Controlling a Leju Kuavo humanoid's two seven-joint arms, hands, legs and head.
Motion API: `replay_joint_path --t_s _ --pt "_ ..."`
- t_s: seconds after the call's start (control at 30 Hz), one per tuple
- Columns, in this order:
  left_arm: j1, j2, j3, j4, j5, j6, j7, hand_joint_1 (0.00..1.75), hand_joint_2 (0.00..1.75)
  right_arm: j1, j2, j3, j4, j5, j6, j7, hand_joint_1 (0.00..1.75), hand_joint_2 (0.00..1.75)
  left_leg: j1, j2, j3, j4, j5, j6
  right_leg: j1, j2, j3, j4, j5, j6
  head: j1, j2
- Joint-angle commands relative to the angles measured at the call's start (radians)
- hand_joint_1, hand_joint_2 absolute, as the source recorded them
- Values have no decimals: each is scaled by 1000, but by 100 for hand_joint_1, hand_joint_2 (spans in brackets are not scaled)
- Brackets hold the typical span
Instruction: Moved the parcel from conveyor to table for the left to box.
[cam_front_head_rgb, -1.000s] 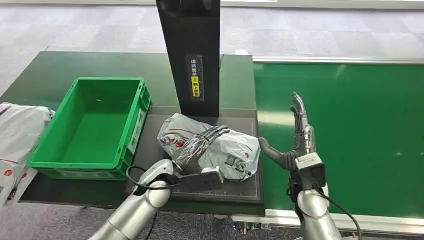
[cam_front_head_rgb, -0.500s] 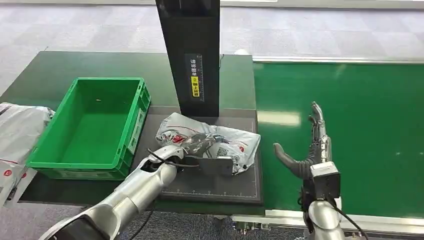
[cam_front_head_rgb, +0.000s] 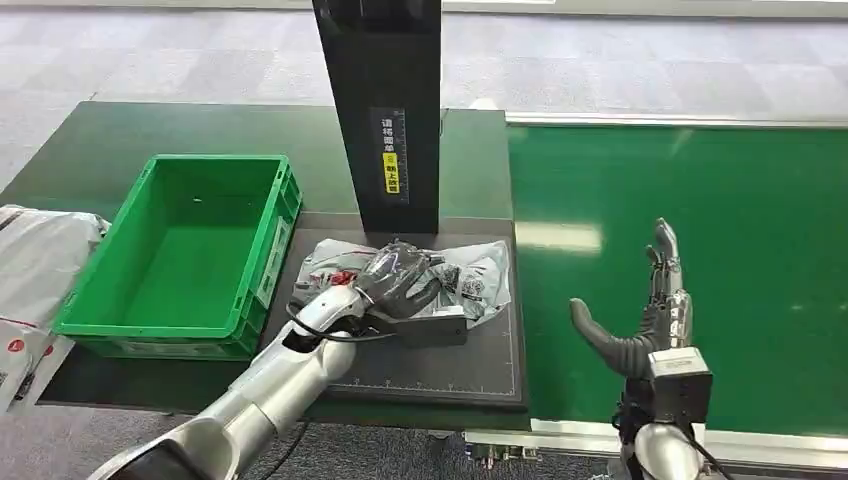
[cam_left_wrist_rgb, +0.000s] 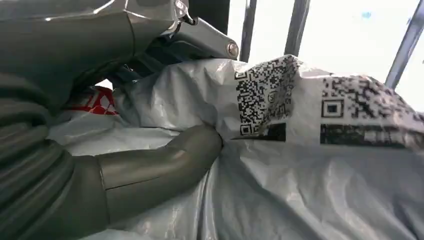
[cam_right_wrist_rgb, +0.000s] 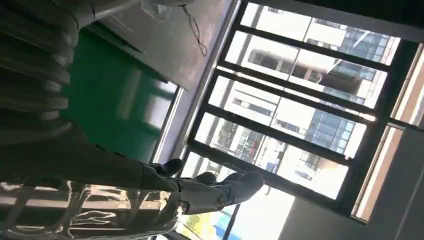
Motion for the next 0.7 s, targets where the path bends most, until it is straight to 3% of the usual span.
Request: replay_joint_path --t_s 0.03,0.1,0.2,0.3,0.47,0.7 --pt "102 94 -36 -319 -181 315 -47 175 175 13 24 -68 -11 -51 -14 5 0 175 0 2 3 -2 -1 0 0 2 2 -1 0 -1 0 0" --pt "112 111 -25 -371 -226 415 -59 175 175 8 20 -60 1 -66 -18 2 0 175 0 2 3 -1 -1 0 0 2 2 -1 0 -1 0 0" --pt "133 109 36 -443 -266 415 -72 175 175 2 16 -51 14 -79 -24 -2 0 175 1 3 2 -1 -1 0 1 3 1 -1 0 -1 0 0" --pt "170 58 221 -474 -332 415 -71 175 175 7 13 -34 24 -89 -38 -6 0 175 1 3 1 -1 -1 0 1 3 0 -1 0 0 0 0" --pt "94 49 415 -263 -388 415 118 175 175 35 23 -13 9 -77 -67 -7 0 175 1 3 2 -1 0 -1 1 3 1 -1 0 -1 0 0" --pt "-90 132 604 100 -455 415 375 175 175 41 18 -1 4 -70 -79 8 0 175 1 2 3 -1 1 -1 1 2 2 0 0 -1 0 0"
